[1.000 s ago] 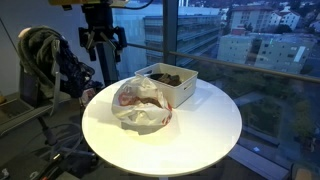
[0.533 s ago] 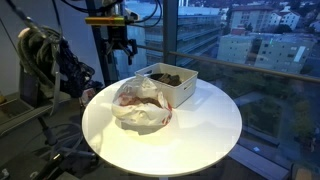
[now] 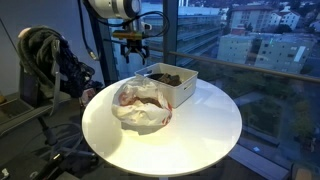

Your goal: Put the moose in the plastic bag.

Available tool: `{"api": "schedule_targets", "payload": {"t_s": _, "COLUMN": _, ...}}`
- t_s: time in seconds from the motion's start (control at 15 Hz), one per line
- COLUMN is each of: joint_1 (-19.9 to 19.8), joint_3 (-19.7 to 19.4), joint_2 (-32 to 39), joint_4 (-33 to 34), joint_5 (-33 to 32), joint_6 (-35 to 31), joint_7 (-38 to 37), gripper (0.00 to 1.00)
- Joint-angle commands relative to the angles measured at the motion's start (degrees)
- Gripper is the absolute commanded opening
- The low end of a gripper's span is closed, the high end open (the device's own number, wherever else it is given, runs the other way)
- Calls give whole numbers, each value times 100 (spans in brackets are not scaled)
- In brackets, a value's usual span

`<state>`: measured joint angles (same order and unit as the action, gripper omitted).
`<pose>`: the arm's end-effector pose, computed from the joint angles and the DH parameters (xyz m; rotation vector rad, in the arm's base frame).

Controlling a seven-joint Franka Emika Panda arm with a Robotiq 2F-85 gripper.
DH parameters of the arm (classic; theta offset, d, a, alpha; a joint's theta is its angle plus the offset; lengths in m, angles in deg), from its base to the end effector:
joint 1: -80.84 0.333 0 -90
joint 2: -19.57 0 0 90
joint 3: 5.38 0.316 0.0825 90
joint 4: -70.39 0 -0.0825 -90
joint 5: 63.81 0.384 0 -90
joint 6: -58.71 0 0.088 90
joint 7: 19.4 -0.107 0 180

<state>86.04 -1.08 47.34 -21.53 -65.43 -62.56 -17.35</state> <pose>0.6774 0.1054 0.3519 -3.1123 -0.3230 -0.0443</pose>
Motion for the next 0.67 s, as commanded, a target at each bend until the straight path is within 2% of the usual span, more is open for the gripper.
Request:
{"api": "schedule_targets", "payload": {"t_s": 0.0, "joint_1": 63, "joint_3": -154, "joint_2": 1104, "joint_4": 1440, "joint_5": -142, "joint_6": -209, "joint_7": -147, "gripper": 100}}
{"api": "schedule_targets", "payload": {"t_s": 0.27, "joint_1": 14, "joint_3": -423, "joint_2": 2024, "joint_4": 2613, "joint_5": -212, "joint_6": -464, "joint_7": -316, "gripper": 100}}
{"api": "schedule_targets", "payload": {"t_s": 0.6, "joint_1": -219, "joint_3": -675, "joint_2": 3139, "joint_4": 3955, "joint_5": -168, "joint_6": -327, "joint_7": -446, "gripper": 100}}
